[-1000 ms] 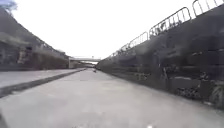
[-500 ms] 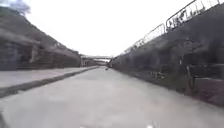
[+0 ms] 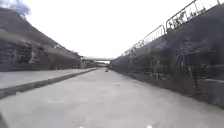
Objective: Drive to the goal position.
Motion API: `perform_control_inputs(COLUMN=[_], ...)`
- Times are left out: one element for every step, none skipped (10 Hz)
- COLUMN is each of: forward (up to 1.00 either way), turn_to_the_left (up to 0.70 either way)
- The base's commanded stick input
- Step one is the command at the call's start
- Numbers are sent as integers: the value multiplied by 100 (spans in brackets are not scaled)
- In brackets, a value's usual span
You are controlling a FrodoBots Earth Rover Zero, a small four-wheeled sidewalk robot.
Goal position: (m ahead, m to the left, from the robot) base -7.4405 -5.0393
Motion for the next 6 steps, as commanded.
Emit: perform_control_inputs(forward=[70,70,70,70,70,70], turn_to_the_left=[0,0,0,0,0,0])
